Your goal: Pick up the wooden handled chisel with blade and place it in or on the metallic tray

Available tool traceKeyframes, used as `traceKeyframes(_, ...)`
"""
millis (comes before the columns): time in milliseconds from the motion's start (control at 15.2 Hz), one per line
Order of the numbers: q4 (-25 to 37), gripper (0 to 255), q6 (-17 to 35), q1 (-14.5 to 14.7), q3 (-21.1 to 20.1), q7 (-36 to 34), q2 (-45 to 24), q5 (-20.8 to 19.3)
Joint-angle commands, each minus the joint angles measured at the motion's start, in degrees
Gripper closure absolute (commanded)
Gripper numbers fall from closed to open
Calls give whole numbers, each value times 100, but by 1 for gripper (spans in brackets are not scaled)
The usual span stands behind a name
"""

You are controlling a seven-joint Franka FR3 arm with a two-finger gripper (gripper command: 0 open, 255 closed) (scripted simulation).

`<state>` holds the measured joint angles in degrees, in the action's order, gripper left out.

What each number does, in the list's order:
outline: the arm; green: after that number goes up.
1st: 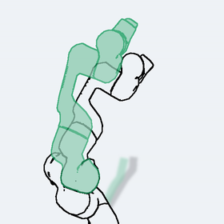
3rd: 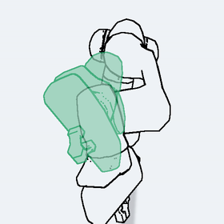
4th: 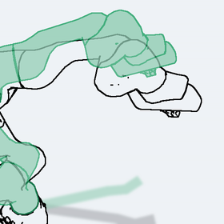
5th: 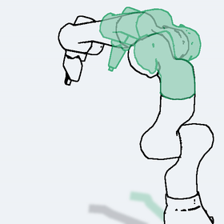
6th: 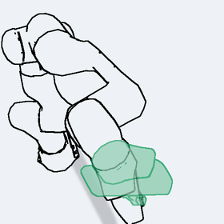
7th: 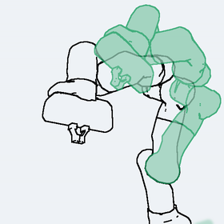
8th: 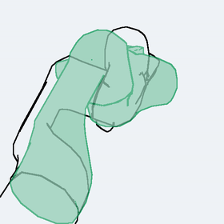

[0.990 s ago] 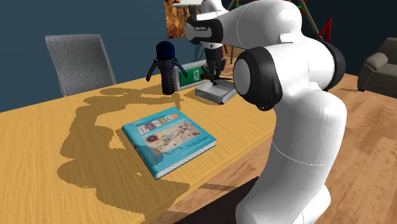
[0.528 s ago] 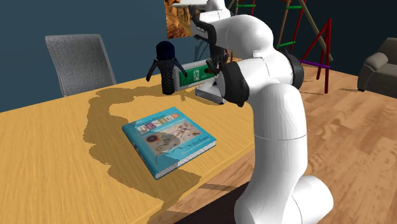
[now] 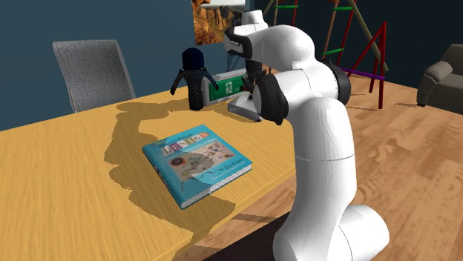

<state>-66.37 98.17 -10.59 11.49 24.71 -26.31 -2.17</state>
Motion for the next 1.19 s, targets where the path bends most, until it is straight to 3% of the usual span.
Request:
traceKeyframes(0, -239, 255, 202, 16, -2, -23, 39, -10)
traceKeyframes(330, -717, 255, 613, 41, -4, -64, 104, -29)
traceKeyframes(858, -717, 255, 613, 41, -4, -64, 104, -29)
traceKeyframes(924, -717, 0, 613, 41, -4, -63, 104, -29)
traceKeyframes(1122, -717, 0, 613, 41, -4, -64, 104, -29)
